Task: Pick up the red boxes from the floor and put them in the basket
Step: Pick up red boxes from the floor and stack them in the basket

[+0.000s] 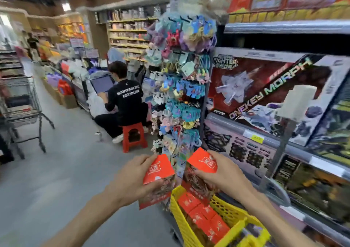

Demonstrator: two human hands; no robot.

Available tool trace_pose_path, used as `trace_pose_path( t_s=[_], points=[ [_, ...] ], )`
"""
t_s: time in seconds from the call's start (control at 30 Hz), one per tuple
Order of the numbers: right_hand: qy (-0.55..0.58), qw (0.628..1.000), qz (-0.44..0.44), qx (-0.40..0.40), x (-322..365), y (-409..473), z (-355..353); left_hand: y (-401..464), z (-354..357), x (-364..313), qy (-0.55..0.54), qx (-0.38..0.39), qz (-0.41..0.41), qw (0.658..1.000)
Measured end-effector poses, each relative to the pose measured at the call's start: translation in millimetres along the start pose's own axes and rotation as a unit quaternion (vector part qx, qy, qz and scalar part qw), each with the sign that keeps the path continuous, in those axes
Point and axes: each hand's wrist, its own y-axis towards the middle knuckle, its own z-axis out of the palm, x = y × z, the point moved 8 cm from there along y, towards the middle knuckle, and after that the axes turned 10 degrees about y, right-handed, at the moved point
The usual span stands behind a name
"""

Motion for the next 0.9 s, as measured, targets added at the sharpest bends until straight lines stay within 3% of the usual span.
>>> trace_pose_path(
  t_s=[0.27, 0.5, 0.9],
  points=[
    [-0.033, 0.986, 0.114, -0.119, -67, 61, -34, 178, 88, -20, -0.023, 0.032, 0.196, 0.980],
    [-0.034, 0.961, 0.206, -0.179, -133, 96, -45, 288, 151, -55, -0.056, 0.067, 0.301, 0.950],
    [0.001, 0.881, 0.390, -0.267, -218, 116, 16, 374, 323, -91, -0.102, 0.181, 0.453, 0.867]
  ],
)
